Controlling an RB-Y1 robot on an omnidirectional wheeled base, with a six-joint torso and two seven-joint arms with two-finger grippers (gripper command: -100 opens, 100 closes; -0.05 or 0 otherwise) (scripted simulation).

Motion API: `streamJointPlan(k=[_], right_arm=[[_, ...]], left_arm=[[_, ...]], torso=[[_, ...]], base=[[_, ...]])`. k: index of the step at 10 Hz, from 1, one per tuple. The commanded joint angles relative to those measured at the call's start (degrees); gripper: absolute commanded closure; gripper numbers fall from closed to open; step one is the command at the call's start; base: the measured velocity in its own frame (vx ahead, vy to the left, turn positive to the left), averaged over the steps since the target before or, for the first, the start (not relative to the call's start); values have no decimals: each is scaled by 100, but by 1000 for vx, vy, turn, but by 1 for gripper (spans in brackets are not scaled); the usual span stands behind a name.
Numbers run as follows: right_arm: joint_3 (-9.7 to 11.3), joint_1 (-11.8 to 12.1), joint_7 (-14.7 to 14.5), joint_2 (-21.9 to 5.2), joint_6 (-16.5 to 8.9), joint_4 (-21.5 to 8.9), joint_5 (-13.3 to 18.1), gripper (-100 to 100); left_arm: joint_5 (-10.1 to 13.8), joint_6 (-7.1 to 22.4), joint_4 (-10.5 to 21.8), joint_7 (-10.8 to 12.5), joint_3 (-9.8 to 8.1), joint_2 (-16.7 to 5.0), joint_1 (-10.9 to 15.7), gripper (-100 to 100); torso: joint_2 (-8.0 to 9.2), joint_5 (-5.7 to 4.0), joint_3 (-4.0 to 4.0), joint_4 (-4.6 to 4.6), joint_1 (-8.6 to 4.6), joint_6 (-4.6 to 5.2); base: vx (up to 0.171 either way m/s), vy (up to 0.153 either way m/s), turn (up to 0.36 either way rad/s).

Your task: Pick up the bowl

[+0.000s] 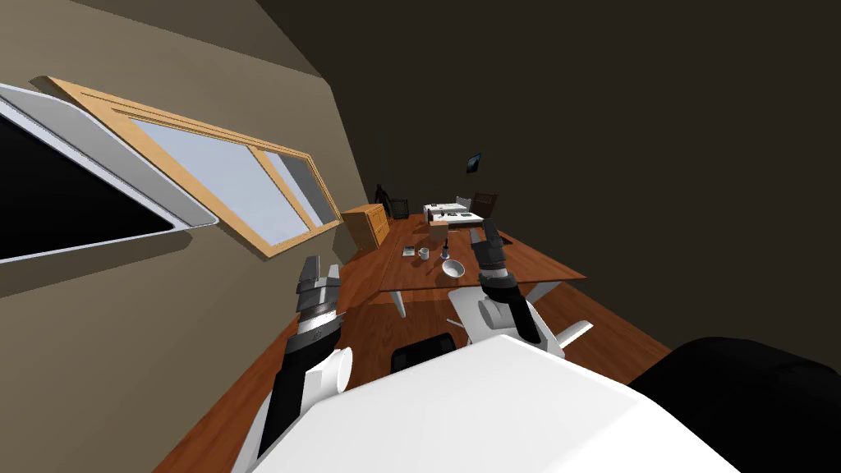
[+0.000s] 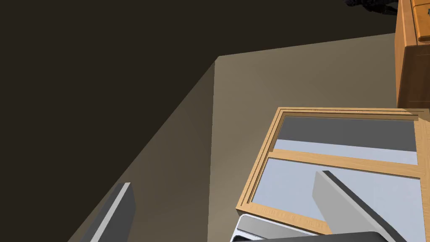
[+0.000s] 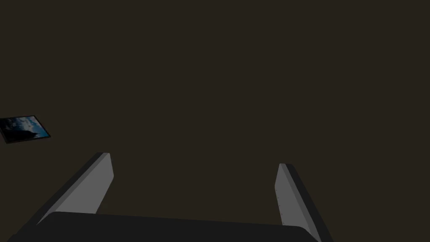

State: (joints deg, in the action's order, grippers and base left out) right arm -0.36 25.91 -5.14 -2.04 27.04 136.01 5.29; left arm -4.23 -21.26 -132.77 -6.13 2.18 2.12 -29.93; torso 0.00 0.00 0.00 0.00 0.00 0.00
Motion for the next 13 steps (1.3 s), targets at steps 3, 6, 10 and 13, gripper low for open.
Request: streamJointPlan(k=[3,6,10,13], right_arm=[[13,-21,-179,-583,30,-314,242,-100],[14,-50,-418,-1094,66,-740,562,-100],[15,-75,-620,-1570,96,-1110,832,-100],[14,-106,-848,-2015,128,-1541,1135,-100]], left_arm=[[0,0,0,0,1,1,1,0],[0,0,0,0,1,1,1,0],[0,0,0,0,1,1,1,0],[0,0,0,0,1,1,1,0]], torso=[[17,5,9,3,25,-1],[25,8,15,6,38,-1],[25,8,14,5,34,-1],[22,10,12,5,42,-1]], base=[[-48,71,104],[-65,108,129],[-53,87,97],[-42,104,131]])
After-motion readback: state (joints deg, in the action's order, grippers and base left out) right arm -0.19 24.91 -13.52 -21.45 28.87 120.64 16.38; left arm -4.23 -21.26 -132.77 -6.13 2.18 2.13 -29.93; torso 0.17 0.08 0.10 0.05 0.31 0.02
